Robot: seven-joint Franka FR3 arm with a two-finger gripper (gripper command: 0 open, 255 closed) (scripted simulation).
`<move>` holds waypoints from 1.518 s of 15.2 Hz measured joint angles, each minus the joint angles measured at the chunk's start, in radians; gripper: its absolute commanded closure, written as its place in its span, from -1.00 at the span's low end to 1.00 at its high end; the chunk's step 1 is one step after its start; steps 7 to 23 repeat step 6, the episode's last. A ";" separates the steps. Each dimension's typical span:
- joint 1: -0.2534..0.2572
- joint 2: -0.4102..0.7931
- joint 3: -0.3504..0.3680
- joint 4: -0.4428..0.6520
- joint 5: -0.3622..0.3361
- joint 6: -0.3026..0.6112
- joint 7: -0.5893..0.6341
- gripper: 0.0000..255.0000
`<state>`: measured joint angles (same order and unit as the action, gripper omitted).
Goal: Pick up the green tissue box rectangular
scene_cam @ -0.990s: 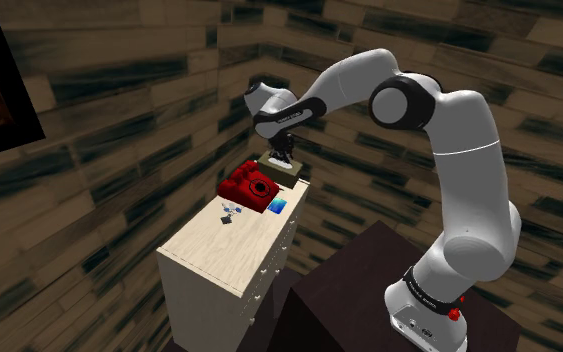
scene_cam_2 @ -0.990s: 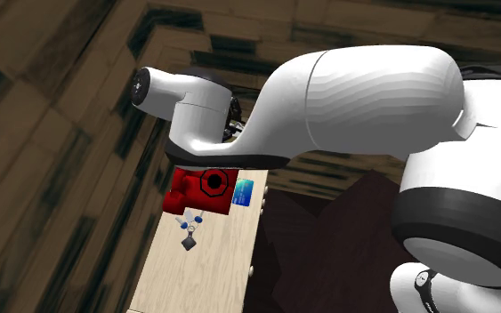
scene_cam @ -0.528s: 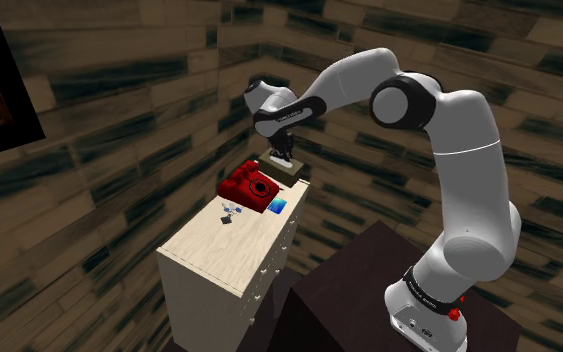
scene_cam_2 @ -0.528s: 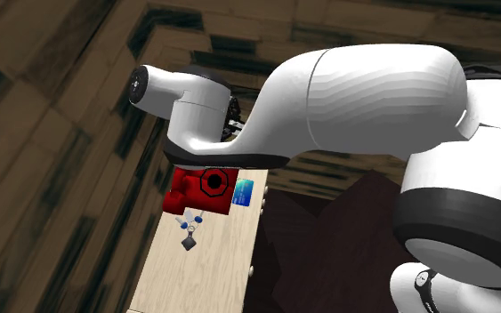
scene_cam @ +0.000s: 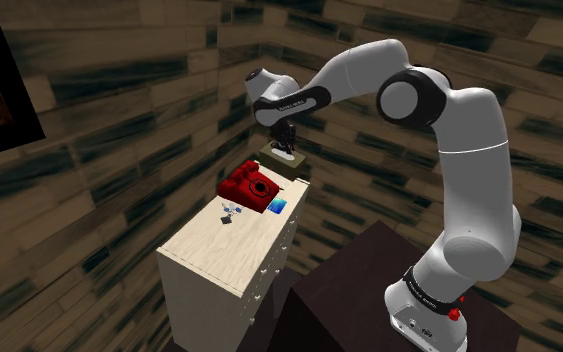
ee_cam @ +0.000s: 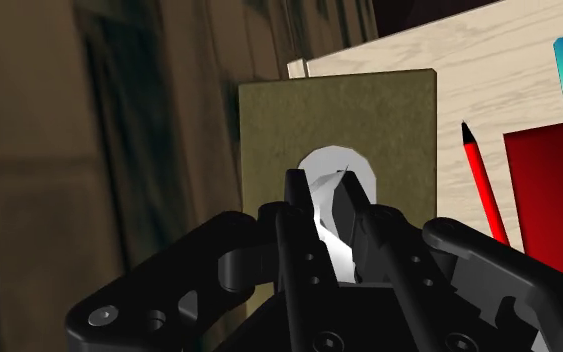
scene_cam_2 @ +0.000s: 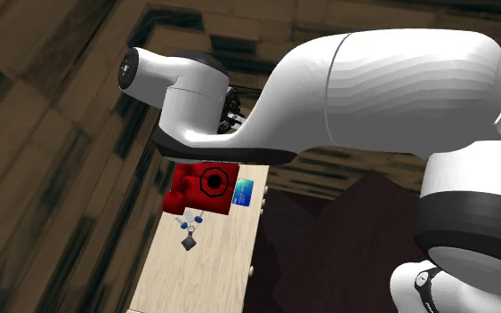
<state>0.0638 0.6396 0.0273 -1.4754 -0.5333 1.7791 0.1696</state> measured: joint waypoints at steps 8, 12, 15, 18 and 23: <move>0.002 -0.030 0.002 0.027 0.007 -0.051 -0.026 1.00; 0.002 -0.030 0.002 0.027 0.007 -0.051 -0.026 1.00; 0.002 -0.030 0.002 0.027 0.007 -0.051 -0.026 1.00; 0.002 -0.030 0.002 0.027 0.007 -0.051 -0.026 1.00; 0.002 -0.030 0.002 0.027 0.007 -0.051 -0.026 1.00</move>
